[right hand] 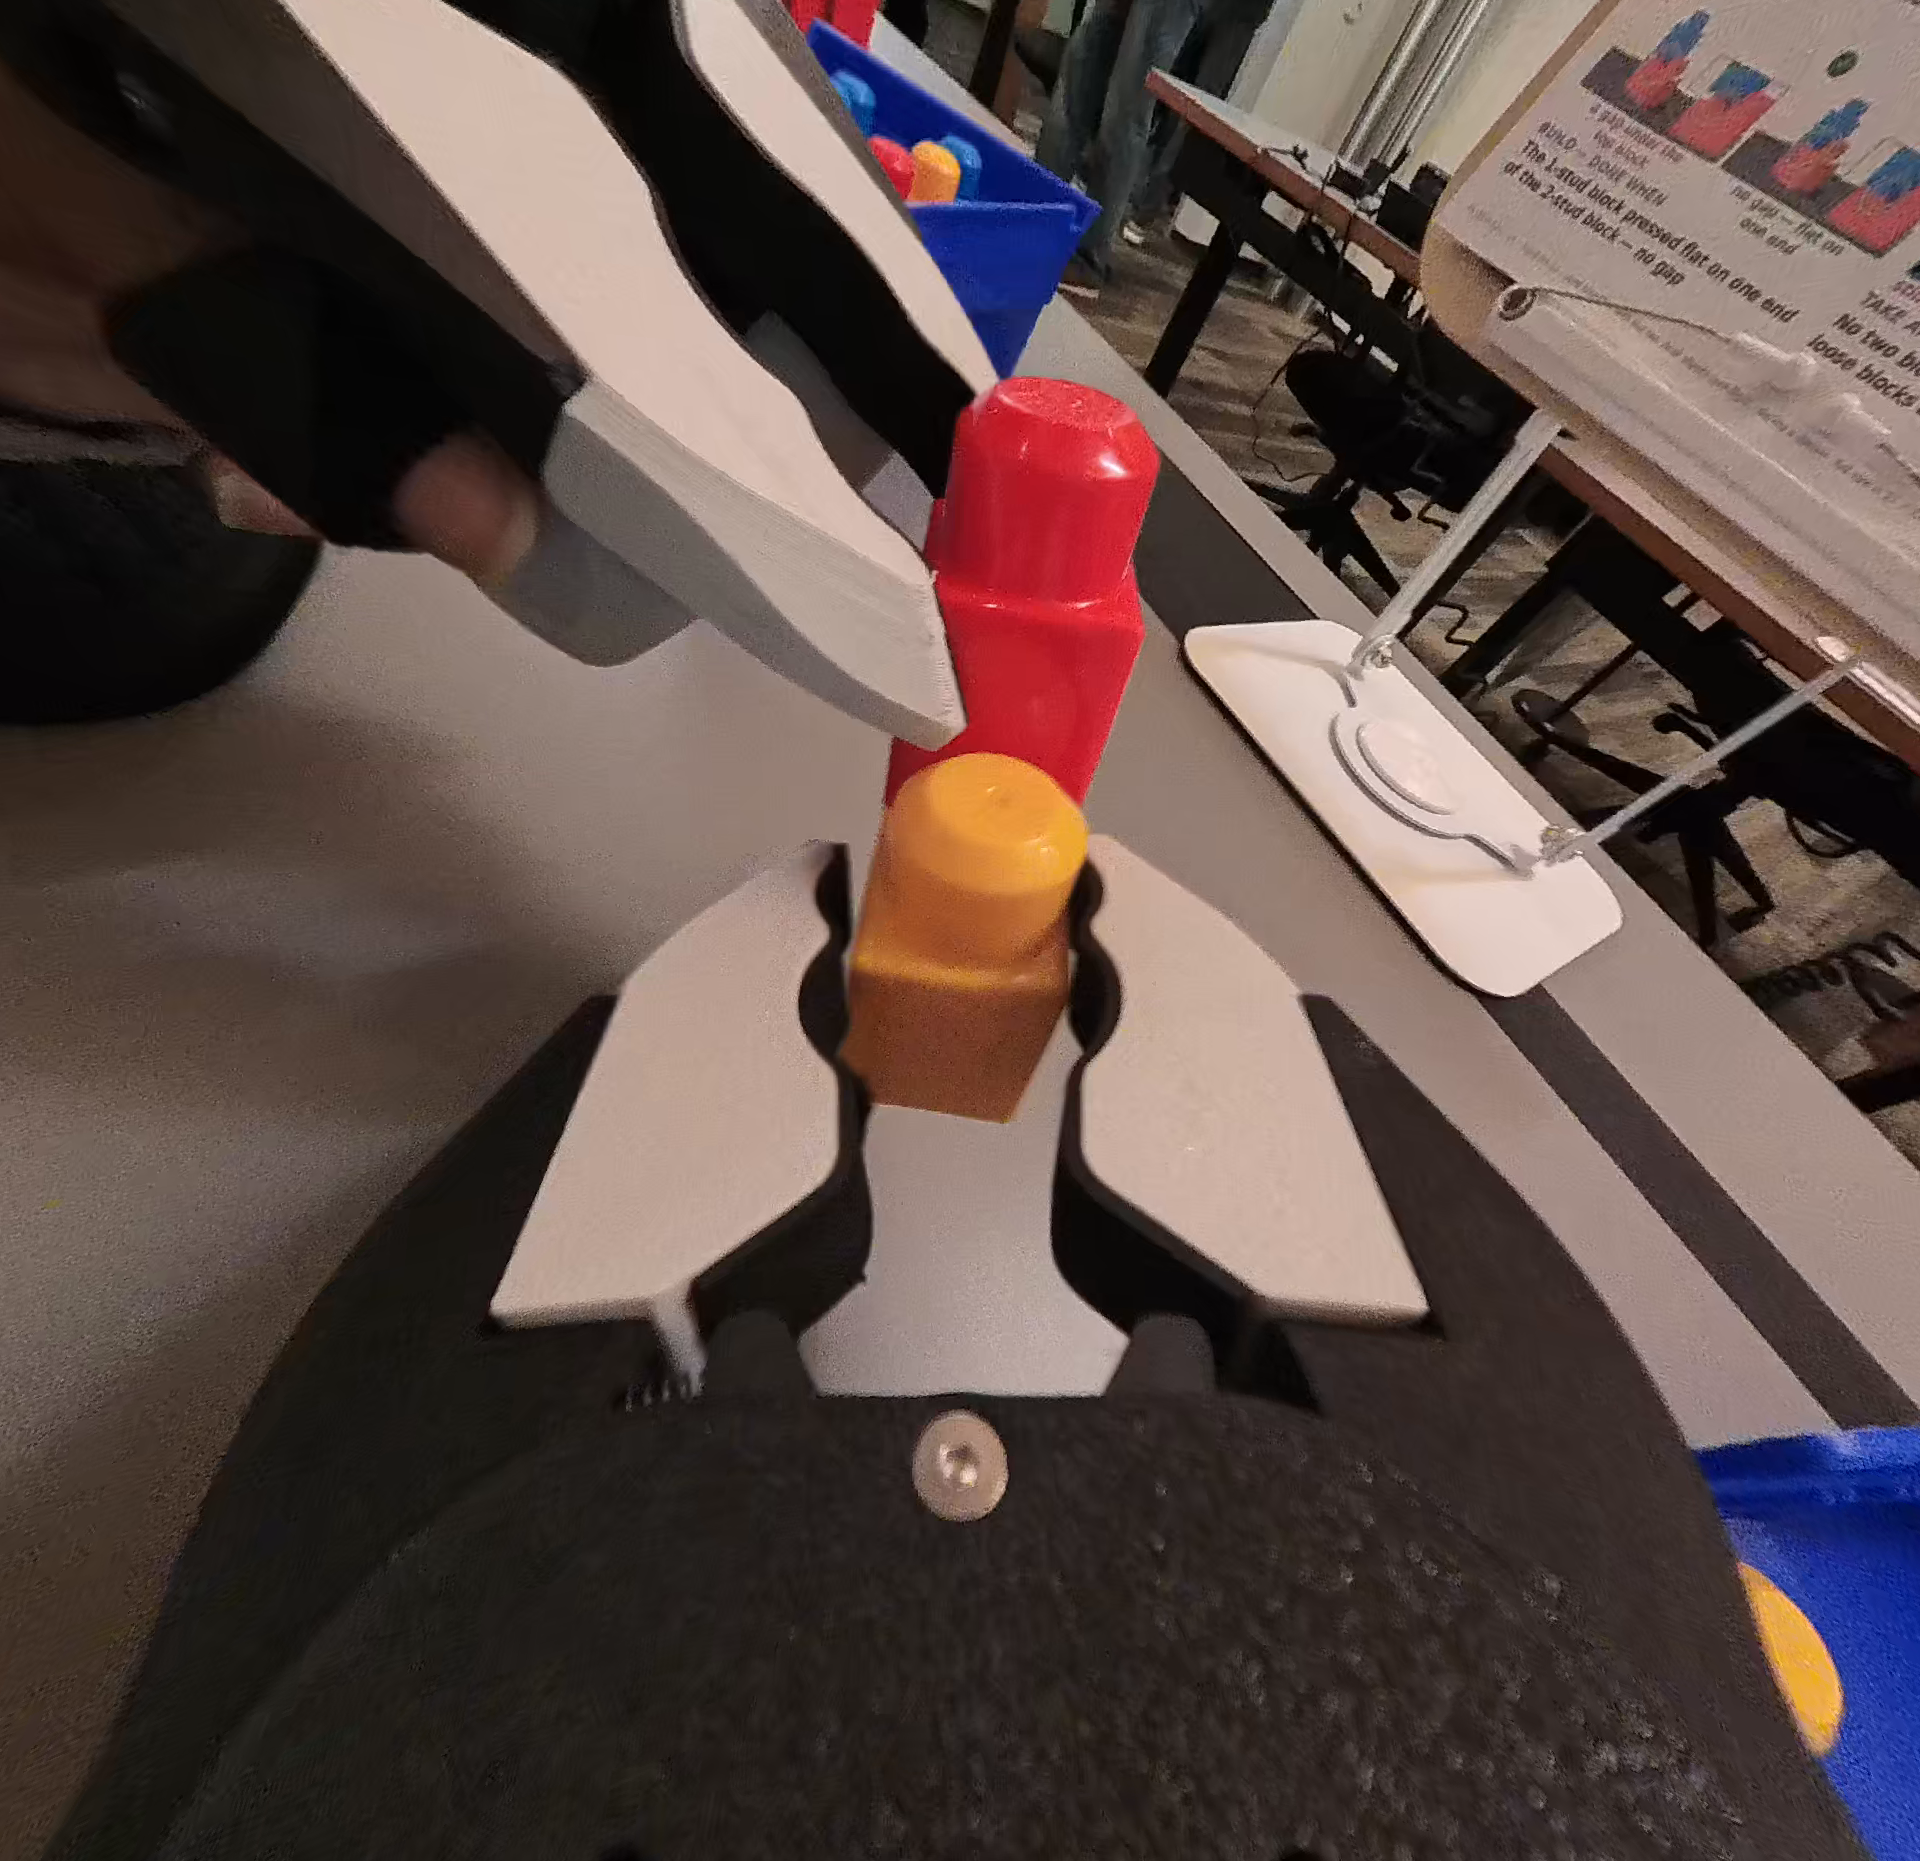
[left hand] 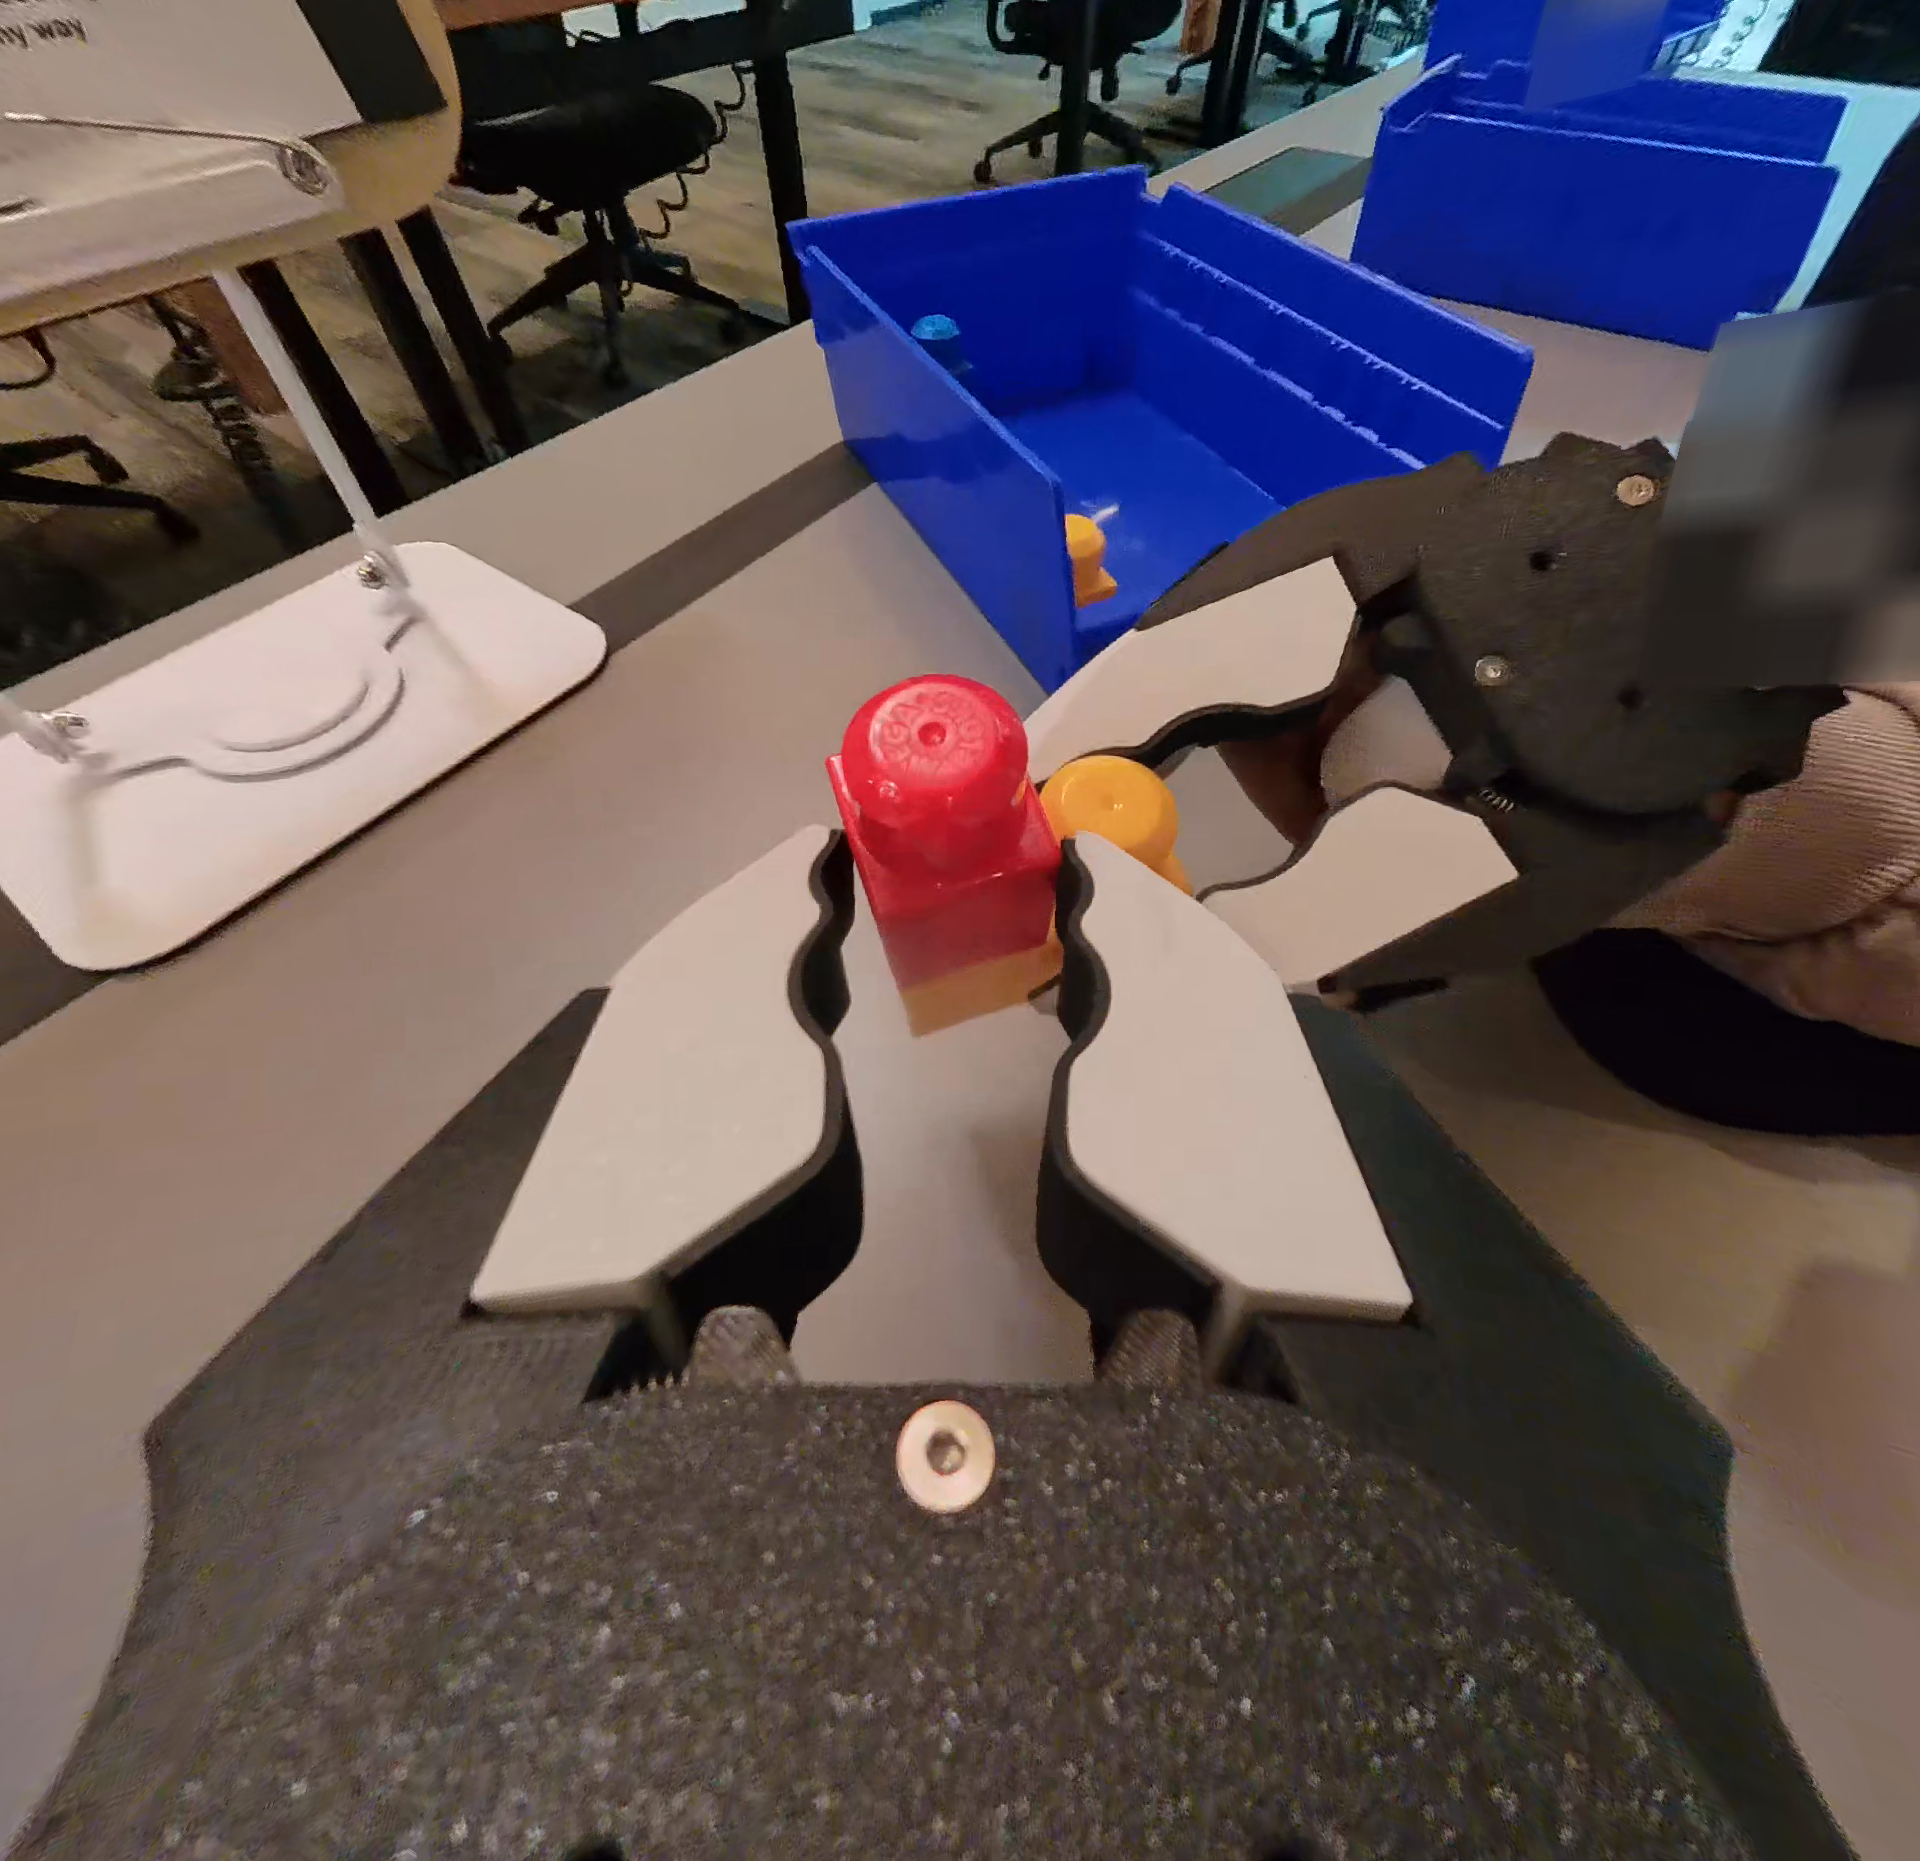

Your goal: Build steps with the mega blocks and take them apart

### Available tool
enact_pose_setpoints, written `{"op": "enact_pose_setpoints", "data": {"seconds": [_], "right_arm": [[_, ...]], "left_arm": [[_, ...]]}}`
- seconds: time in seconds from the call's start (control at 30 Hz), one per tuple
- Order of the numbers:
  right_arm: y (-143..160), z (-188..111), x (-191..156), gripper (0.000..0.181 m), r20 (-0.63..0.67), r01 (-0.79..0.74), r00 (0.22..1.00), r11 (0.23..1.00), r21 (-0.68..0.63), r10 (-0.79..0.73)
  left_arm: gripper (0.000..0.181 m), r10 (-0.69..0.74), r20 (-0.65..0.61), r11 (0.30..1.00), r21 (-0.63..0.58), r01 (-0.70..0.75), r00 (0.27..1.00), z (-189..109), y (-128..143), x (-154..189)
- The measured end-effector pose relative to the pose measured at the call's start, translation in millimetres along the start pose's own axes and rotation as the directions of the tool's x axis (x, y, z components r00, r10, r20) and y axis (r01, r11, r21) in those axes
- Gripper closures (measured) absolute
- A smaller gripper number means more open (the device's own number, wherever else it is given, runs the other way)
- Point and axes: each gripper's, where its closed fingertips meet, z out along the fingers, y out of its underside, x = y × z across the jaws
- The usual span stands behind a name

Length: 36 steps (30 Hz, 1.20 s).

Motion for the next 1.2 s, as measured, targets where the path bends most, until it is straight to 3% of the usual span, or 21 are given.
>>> {"op": "enact_pose_setpoints", "data": {"seconds": [0.2,0.4,0.53,0.63,0.77,0.87,1.2], "right_arm": [[-4,-5,3,0.144,0.018,-0.006,1.000,0.999,0.035,0.005],[-14,-20,21,0.144,0.051,-0.156,0.987,0.975,0.157,0.149],[-34,-37,27,0.144,0.181,-0.316,0.945,0.898,0.305,0.271],[-54,-53,23,0.144,0.347,-0.458,0.878,0.794,0.400,0.331],[-67,-61,11,0.144,0.498,-0.559,0.801,0.715,0.421,0.333],[-72,-61,-2,0.144,0.560,-0.576,0.770,0.710,0.404,0.306],[-61,-57,-14,0.144,0.578,-0.521,0.771,0.786,0.332,0.268]], "left_arm": [[0.143,0.015,-0.038,0.995,0.101,-0.011,0.999,-1,-4,3],[0.124,0.009,-0.141,0.959,0.282,0.032,0.990,-11,-19,7],[0.123,-0.038,-0.286,0.934,0.330,0.136,0.957,-17,-22,11],[0.123,-0.064,-0.410,0.917,0.335,0.216,0.910,-21,-23,21],[0.126,-0.031,-0.484,0.911,0.346,0.224,0.875,-23,-22,38],[0.141,0.008,-0.511,0.916,0.350,0.199,0.860,-24,-21,50],[0.144,0.061,-0.527,0.942,0.311,0.126,0.848,-29,-15,53]]}}
